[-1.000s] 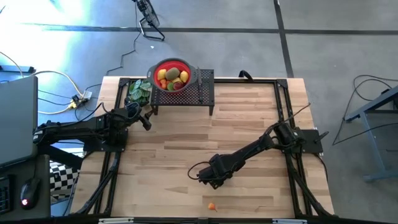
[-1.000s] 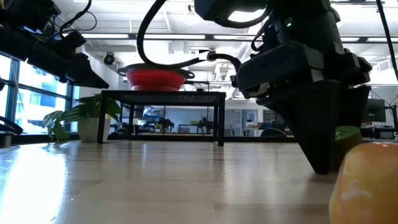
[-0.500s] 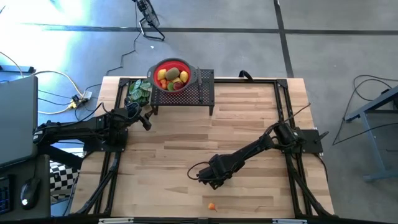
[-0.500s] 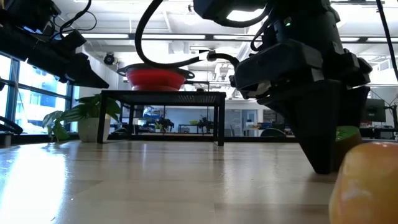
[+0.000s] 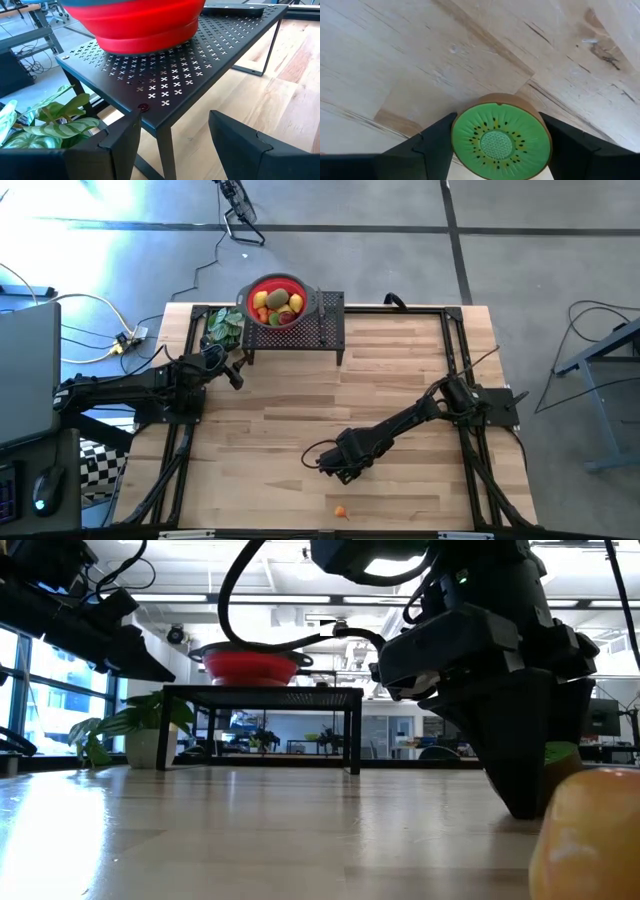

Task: Pick & Place Fruit
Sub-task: Put the brown sliced kiwi into the red strainer bowl on the shelf, then put the orange pear into the red strainer bowl on the shelf

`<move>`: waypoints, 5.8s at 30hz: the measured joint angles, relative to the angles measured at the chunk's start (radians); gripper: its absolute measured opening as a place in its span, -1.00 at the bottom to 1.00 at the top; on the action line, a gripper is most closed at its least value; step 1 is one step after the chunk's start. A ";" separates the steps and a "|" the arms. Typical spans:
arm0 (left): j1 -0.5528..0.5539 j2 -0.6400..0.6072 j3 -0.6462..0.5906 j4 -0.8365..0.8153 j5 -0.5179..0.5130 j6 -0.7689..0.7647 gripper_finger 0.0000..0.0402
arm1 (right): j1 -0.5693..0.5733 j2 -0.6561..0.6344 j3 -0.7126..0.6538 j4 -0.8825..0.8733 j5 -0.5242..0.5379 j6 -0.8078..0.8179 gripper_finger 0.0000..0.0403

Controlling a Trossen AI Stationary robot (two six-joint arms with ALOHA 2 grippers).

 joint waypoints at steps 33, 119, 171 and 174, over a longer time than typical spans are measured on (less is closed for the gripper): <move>0.000 0.000 0.000 0.000 0.000 0.000 0.13 | 0.000 -0.004 0.000 0.038 0.028 -0.077 0.18; 0.000 0.000 0.000 0.000 0.000 0.045 0.13 | -0.481 -0.294 0.000 1.278 0.705 -1.257 0.61; 0.000 0.000 -0.001 0.053 0.100 0.120 0.13 | -0.510 -0.524 0.000 0.614 0.344 -1.061 -0.53; 0.000 -0.001 -0.034 0.050 0.145 0.046 0.13 | -0.492 -0.529 0.000 0.616 0.296 -1.023 -0.57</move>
